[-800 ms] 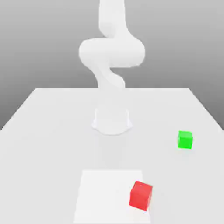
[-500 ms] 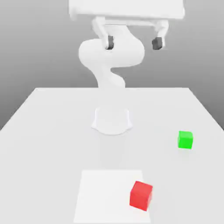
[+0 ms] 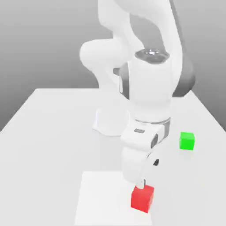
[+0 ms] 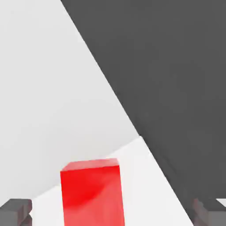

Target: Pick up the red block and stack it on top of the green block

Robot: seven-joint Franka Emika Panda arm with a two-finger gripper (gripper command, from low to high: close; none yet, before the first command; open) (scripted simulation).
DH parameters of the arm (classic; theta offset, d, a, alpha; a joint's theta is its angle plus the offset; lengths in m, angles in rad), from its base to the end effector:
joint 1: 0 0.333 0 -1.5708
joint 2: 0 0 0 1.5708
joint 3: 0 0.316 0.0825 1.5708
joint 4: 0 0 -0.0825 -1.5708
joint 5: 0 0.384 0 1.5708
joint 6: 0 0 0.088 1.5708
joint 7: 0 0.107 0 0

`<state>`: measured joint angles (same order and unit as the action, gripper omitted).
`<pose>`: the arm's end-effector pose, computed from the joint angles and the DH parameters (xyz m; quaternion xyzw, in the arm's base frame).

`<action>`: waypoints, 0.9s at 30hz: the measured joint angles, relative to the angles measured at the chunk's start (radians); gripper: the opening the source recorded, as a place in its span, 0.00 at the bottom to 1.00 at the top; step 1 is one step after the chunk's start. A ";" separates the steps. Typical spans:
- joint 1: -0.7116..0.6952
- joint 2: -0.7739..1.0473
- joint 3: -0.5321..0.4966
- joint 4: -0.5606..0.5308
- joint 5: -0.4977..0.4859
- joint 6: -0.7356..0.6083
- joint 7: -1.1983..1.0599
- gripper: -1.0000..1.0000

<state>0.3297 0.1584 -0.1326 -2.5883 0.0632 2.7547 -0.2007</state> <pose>0.4364 0.0825 0.2037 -0.9855 -0.1697 -0.0050 0.0016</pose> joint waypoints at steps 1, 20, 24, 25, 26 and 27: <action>-0.005 0.035 0.007 0.003 0.007 0.028 -0.011 0.50; 0.011 -0.056 0.071 -0.040 0.003 -0.030 -0.103 0.00; 0.121 -0.123 0.147 -0.096 0.052 -0.044 -0.303 0.00; 0.148 -0.140 0.161 -0.110 0.064 -0.047 -0.354 0.00; 0.174 -0.157 0.175 -0.124 0.074 -0.050 -0.404 0.00; 0.206 -0.174 0.184 -0.138 0.084 -0.053 -0.453 0.00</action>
<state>0.5356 -0.0154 0.0519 -2.7265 0.1470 2.7021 -0.6539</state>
